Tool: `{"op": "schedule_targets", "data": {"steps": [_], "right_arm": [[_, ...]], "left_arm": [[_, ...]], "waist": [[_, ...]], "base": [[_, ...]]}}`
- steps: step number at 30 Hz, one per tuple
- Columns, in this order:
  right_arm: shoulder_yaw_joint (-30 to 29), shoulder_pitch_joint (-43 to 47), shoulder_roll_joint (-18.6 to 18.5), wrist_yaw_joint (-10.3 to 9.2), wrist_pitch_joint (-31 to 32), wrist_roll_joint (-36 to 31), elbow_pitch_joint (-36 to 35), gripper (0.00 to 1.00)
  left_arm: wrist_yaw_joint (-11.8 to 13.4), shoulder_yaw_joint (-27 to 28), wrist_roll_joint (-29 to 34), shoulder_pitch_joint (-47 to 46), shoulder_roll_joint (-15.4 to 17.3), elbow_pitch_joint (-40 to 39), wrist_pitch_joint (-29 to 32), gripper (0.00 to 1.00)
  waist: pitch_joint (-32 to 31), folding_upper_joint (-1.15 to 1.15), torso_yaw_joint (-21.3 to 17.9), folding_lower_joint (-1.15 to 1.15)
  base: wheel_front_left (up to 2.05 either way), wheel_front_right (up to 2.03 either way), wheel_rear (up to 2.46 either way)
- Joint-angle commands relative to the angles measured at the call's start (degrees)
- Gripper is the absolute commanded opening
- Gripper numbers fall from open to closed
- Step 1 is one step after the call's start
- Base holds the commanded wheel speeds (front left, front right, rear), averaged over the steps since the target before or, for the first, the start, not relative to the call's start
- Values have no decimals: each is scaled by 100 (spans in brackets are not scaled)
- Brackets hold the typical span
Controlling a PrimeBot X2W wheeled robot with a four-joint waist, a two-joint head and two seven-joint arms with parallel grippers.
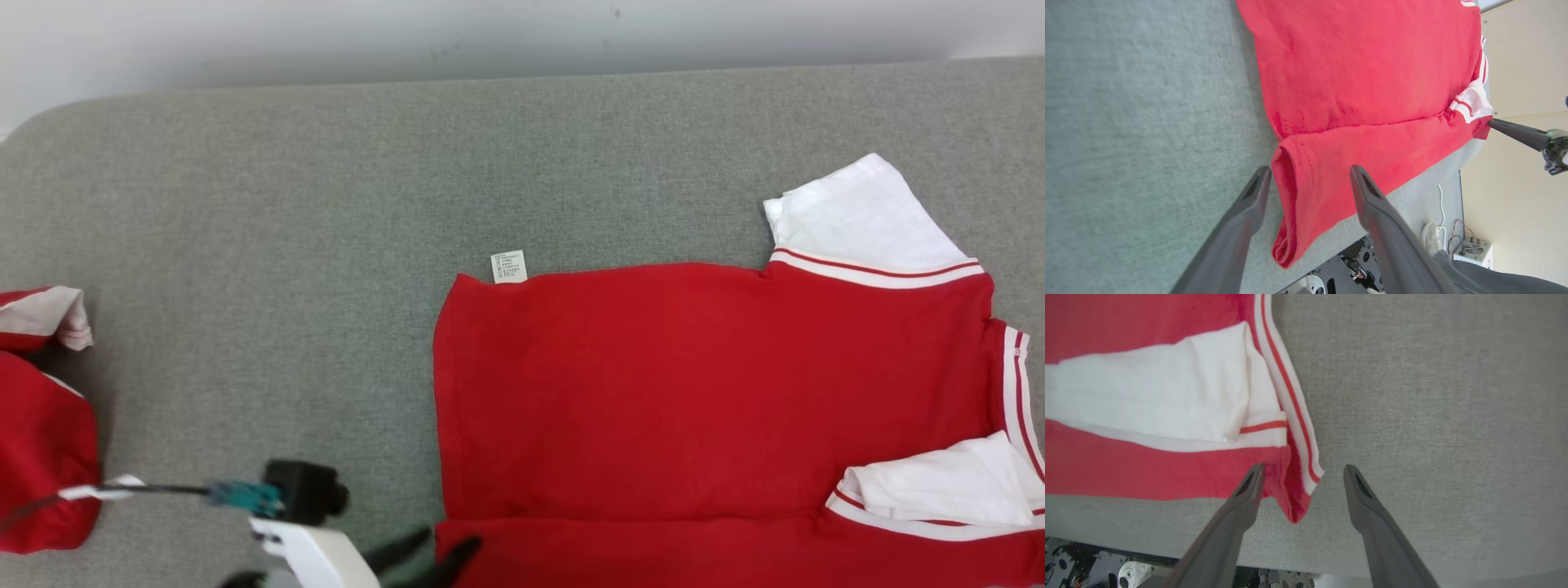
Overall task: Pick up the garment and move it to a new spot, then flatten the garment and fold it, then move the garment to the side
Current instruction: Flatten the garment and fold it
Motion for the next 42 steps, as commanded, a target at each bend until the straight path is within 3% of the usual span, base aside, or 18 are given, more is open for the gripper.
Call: {"op": "schedule_targets", "data": {"steps": [1,5,9,14,21,31,42], "right_arm": [[-131,-116,-61,-15,-24,55,-62,100],[-593,-576,-133,-14,13,184,-336,100],[-673,-1582,-106,-13,46,13,-476,100],[-103,-3096,-78,-13,241,-737,-165,100],[630,-4631,181,-13,291,-1500,750,100],[1335,-5370,234,-13,-14,-1735,1704,100],[1760,-5603,407,-6,62,-1383,2024,100]], "left_arm": [[51,98,43,-95,103,-97,-30,100],[181,457,107,-508,276,-346,13,100],[172,560,244,-1383,87,-153,27,100],[50,323,406,-2564,-418,447,73,100],[-279,-35,627,-3469,-815,1146,105,100],[-458,-325,635,-3706,-1024,1537,215,100],[-527,-422,640,-3911,-1059,1721,332,100]], "waist": [[28,0,-2,0],[299,0,40,0],[768,0,169,0],[1302,0,422,0],[1719,0,713,0],[1803,0,807,0],[1838,0,739,0]], "base": [[0,0,0],[0,0,0],[0,0,0],[0,0,0],[0,0,0],[0,0,0],[0,0,0]]}}
